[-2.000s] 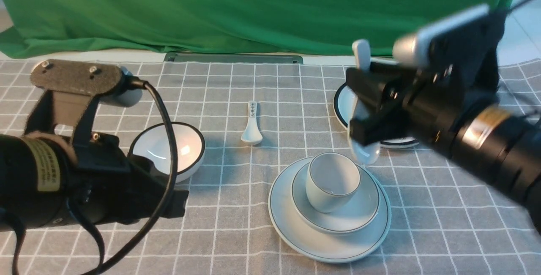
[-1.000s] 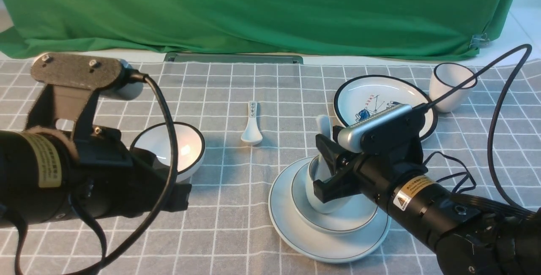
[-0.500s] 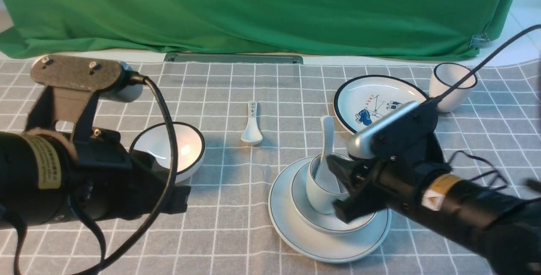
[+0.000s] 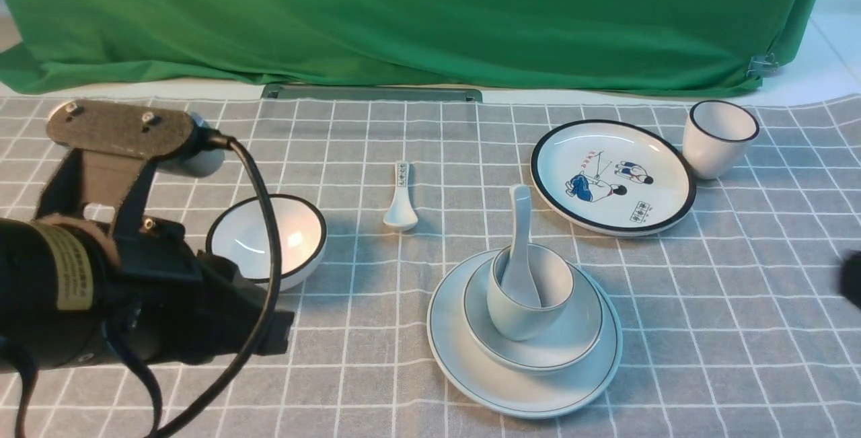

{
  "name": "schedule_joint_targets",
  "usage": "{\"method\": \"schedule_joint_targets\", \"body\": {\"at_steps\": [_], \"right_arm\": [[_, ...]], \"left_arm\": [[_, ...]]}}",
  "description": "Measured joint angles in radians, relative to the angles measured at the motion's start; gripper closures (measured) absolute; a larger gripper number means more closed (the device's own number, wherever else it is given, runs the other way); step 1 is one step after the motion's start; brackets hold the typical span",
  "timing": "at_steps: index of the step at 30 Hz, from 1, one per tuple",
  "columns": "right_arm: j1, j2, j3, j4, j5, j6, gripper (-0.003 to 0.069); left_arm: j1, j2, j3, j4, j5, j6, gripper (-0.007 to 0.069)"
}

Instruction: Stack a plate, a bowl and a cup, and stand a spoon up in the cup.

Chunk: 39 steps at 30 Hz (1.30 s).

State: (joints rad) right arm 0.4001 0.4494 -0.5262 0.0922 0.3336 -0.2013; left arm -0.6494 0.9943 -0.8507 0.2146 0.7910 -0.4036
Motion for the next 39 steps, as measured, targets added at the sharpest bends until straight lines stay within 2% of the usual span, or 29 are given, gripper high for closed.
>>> {"method": "schedule_joint_targets", "body": {"at_steps": [6, 10, 27, 39], "right_arm": [[-0.035, -0.285, 0.168, -0.015, -0.031, 0.107, 0.0636], [-0.037, -0.380, 0.223, -0.016, -0.062, 0.116, 0.0636], [-0.037, -0.398, 0.232, -0.018, -0.072, 0.127, 0.0598], [-0.037, -0.398, 0.232, -0.018, -0.072, 0.130, 0.0573]], "left_arm": [[0.000, -0.010, 0.000, 0.028, 0.014, 0.000, 0.0615], [0.000, -0.050, 0.000, 0.027, 0.041, 0.025, 0.0615], [0.000, -0.702, 0.239, 0.017, 0.010, 0.034, 0.0615], [0.000, -0.786, 0.240, 0.011, 0.007, 0.062, 0.0613]]}}
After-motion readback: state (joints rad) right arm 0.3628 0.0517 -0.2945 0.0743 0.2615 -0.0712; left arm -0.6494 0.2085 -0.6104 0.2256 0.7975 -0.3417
